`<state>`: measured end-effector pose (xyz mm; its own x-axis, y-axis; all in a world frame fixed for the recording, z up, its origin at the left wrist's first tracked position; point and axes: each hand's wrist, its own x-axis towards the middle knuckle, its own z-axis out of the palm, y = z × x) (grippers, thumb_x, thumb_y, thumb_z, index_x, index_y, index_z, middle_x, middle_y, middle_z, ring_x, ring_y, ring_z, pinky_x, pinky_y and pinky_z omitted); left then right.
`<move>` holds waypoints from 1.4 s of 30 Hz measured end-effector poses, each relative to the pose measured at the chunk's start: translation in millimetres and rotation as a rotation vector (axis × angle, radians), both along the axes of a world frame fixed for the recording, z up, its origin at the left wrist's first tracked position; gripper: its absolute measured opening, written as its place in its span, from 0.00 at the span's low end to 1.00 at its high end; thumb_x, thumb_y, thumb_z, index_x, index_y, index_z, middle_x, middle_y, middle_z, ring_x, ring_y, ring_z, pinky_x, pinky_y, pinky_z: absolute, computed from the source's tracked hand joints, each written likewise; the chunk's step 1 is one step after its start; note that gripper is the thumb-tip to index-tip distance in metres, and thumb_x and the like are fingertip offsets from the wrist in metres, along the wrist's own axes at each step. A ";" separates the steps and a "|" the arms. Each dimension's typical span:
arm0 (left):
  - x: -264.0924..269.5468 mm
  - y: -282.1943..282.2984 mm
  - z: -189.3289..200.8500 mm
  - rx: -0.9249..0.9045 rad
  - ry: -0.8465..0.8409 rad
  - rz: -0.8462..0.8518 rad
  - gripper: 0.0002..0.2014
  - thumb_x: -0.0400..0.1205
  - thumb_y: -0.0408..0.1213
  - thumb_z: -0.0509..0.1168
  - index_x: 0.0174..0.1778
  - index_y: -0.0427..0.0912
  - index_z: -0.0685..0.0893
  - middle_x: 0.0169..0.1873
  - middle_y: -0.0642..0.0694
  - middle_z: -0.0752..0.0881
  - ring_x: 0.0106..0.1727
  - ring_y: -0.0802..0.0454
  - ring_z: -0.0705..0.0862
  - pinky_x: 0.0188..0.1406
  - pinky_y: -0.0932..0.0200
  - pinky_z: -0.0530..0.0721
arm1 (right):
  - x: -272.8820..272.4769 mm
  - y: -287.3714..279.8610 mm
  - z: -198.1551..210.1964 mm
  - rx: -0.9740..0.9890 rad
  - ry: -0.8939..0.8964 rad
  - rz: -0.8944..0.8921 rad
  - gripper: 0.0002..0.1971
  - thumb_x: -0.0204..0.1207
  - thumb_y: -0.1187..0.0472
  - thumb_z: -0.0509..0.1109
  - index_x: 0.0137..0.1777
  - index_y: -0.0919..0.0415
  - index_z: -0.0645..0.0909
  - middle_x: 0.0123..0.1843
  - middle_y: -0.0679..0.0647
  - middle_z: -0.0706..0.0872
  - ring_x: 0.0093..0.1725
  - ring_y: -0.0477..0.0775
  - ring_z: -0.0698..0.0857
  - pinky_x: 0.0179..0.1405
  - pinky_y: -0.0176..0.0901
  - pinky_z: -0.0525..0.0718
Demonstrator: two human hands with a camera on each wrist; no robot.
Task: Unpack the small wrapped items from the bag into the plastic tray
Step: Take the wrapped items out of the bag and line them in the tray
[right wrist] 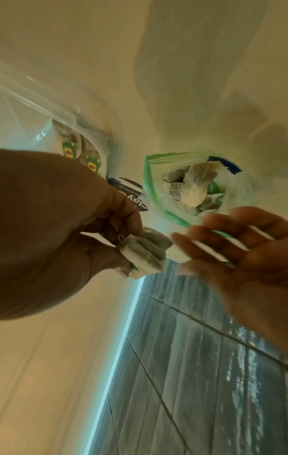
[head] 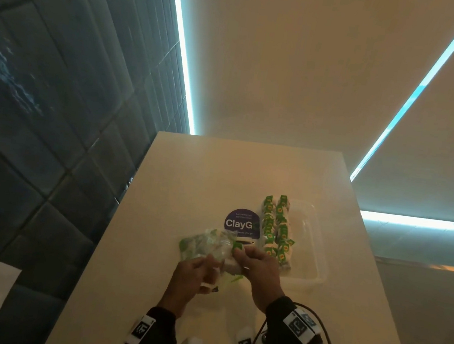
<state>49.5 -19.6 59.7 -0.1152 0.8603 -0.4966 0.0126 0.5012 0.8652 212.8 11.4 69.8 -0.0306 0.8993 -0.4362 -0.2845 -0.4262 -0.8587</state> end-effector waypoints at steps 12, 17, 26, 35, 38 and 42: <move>5.3 1.0 -41.7 0.127 0.957 -0.442 0.12 0.85 0.40 0.56 0.60 0.48 0.82 0.60 0.46 0.84 0.60 0.46 0.83 0.55 0.54 0.80 | 20.9 -4.3 -0.9 -0.012 0.041 -0.055 0.07 0.77 0.71 0.70 0.50 0.76 0.85 0.48 0.68 0.88 0.48 0.65 0.86 0.54 0.63 0.86; 13.8 12.9 -42.2 0.026 1.015 -0.438 0.21 0.85 0.54 0.57 0.62 0.43 0.83 0.63 0.43 0.84 0.66 0.44 0.81 0.61 0.54 0.79 | 23.7 -7.8 -6.7 -0.021 0.000 -0.039 0.09 0.76 0.71 0.73 0.49 0.79 0.84 0.45 0.69 0.87 0.44 0.65 0.86 0.47 0.58 0.86; 5.2 14.4 -38.0 -0.032 0.831 -0.225 0.13 0.83 0.45 0.64 0.46 0.40 0.88 0.46 0.39 0.90 0.50 0.40 0.87 0.44 0.54 0.82 | 25.2 -8.6 -11.4 -0.074 0.034 0.023 0.12 0.75 0.70 0.73 0.51 0.82 0.82 0.44 0.68 0.86 0.44 0.64 0.85 0.41 0.50 0.89; -17.1 7.3 -4.9 0.084 0.452 -0.022 0.07 0.73 0.40 0.77 0.30 0.54 0.89 0.28 0.54 0.91 0.34 0.55 0.90 0.38 0.54 0.89 | 17.1 -8.5 0.7 -0.147 0.019 0.376 0.08 0.74 0.70 0.74 0.50 0.74 0.82 0.42 0.61 0.86 0.42 0.57 0.87 0.45 0.48 0.89; -13.8 7.8 6.8 0.136 0.345 0.044 0.04 0.73 0.39 0.79 0.41 0.49 0.91 0.33 0.51 0.92 0.35 0.53 0.91 0.39 0.50 0.92 | 10.6 -6.5 11.3 -0.106 0.016 0.430 0.02 0.75 0.69 0.74 0.46 0.68 0.84 0.41 0.58 0.87 0.43 0.57 0.86 0.49 0.51 0.86; -5.5 9.6 10.0 0.130 0.134 0.070 0.09 0.77 0.31 0.74 0.52 0.39 0.91 0.44 0.43 0.93 0.46 0.45 0.92 0.48 0.41 0.91 | 2.9 -0.6 21.5 -0.050 0.048 0.347 0.05 0.75 0.70 0.74 0.47 0.72 0.83 0.44 0.61 0.87 0.44 0.58 0.88 0.45 0.47 0.89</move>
